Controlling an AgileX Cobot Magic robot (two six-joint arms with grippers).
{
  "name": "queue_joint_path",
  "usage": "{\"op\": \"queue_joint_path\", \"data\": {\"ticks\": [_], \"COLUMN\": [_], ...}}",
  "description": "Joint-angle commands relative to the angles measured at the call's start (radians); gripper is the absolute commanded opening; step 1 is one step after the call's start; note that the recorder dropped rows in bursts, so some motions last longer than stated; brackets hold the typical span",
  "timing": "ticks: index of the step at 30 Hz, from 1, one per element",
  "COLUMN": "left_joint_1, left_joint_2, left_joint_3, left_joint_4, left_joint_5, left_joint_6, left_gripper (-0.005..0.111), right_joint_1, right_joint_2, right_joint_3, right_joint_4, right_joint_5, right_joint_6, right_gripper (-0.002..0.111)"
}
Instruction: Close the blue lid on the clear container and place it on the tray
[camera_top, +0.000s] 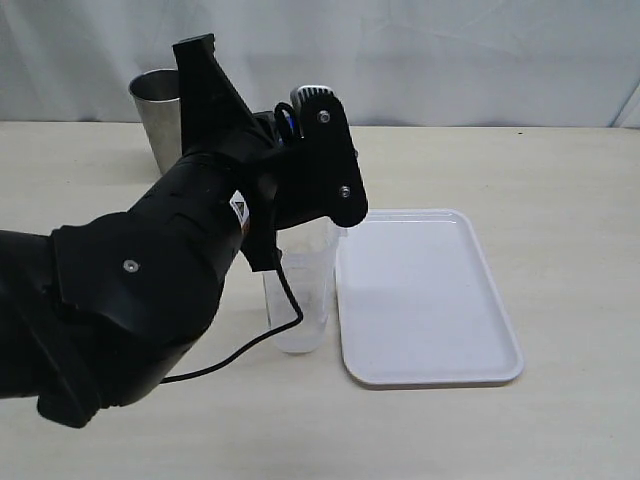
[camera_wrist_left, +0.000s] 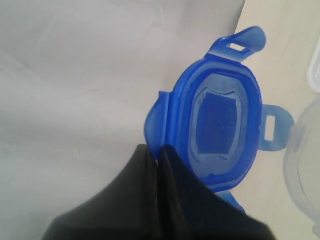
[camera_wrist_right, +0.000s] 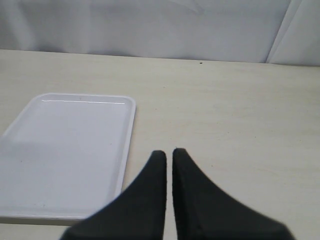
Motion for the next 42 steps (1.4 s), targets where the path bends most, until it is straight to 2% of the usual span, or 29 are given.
{"op": "queue_joint_path", "data": {"ticks": [1, 7, 23, 42], "left_joint_1": [-0.056, -0.100, -0.118, -0.153], "left_joint_2": [-0.007, -0.007, -0.007, -0.007], "left_joint_3": [0.021, 0.026, 0.092, 0.094], "left_joint_4": [0.003, 0.003, 0.000, -0.024], "left_joint_5": [0.048, 0.059, 0.067, 0.062], "left_joint_6": [0.029, 0.030, 0.047, 0.045], "left_gripper": [0.000, 0.000, 0.000, 0.000], "right_joint_1": [-0.008, -0.008, -0.008, -0.008], "right_joint_2": [-0.005, -0.005, -0.005, -0.005], "right_joint_3": [0.003, 0.003, 0.003, 0.003], "right_joint_4": [0.002, 0.000, 0.000, 0.000], "right_joint_5": [-0.004, -0.004, -0.004, -0.004], "right_joint_6": [0.003, 0.003, 0.003, 0.003], "right_gripper": [0.005, 0.005, 0.005, 0.005]}}
